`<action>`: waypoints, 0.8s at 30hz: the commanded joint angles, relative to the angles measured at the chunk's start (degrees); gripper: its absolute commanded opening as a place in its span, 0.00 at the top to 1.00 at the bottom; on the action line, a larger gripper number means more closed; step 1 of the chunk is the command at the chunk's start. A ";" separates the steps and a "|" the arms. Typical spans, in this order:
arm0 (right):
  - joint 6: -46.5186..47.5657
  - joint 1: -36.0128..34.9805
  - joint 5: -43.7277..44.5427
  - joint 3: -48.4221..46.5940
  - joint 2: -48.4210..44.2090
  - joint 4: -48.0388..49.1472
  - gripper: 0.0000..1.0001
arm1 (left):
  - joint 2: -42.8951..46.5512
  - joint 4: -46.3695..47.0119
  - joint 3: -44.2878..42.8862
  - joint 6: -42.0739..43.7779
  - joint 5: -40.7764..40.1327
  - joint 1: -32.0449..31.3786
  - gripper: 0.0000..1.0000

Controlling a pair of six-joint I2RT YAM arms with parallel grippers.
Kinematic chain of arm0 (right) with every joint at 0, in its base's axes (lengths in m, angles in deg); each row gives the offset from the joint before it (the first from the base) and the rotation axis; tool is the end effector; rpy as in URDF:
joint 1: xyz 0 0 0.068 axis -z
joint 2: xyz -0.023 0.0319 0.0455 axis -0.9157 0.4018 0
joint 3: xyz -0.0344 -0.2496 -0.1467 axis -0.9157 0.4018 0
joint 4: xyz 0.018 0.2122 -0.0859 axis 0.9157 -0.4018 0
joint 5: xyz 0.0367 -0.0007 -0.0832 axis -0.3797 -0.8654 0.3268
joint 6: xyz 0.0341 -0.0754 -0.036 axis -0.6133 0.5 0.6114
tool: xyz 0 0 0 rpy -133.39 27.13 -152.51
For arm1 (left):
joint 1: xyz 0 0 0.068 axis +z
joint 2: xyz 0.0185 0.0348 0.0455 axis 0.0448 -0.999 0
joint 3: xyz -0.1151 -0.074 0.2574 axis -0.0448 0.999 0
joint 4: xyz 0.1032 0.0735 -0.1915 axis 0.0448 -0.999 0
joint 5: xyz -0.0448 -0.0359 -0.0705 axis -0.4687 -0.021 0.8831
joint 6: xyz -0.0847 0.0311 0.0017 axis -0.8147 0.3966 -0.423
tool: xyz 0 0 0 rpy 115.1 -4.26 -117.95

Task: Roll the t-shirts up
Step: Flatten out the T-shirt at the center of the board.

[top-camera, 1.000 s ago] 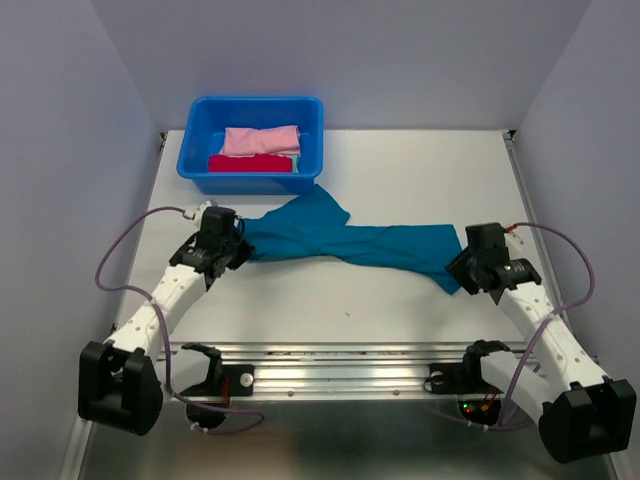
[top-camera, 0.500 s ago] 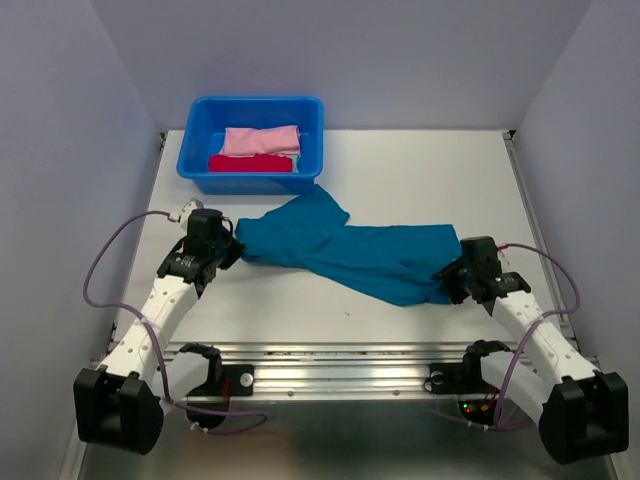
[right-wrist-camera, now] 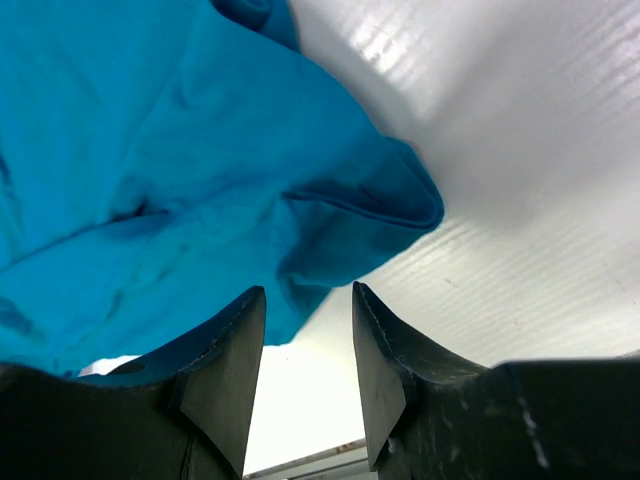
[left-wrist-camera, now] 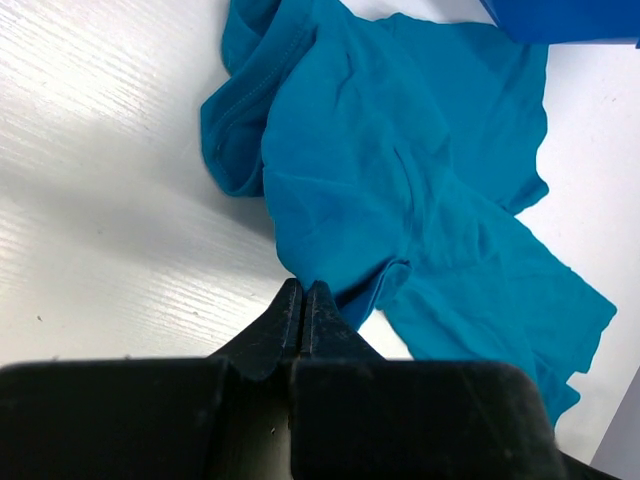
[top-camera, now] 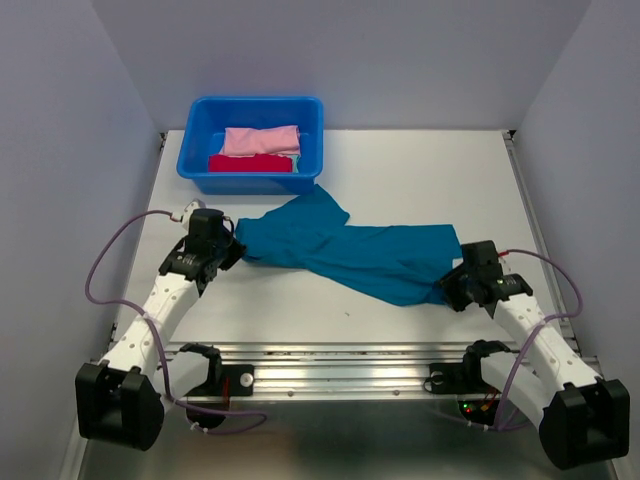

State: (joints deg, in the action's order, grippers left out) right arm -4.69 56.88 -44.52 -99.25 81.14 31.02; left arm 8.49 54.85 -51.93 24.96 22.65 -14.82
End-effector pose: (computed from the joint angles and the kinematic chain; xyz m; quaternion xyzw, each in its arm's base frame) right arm 0.1326 0.0146 0.1778 0.4547 0.8510 0.1205 0.2334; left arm 0.2041 -0.0399 0.2561 -0.2809 0.8484 -0.2026 0.4003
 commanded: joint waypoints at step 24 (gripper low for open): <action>5.48 0.29 1.24 1.57 7.80 5.94 0.88 | -2.16 2.74 0.74 1.96 1.40 0.38 1.00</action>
State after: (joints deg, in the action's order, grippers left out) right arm 2.15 56.88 -46.33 -97.87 90.14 36.49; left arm 6.57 56.29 -51.64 25.79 24.05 -14.82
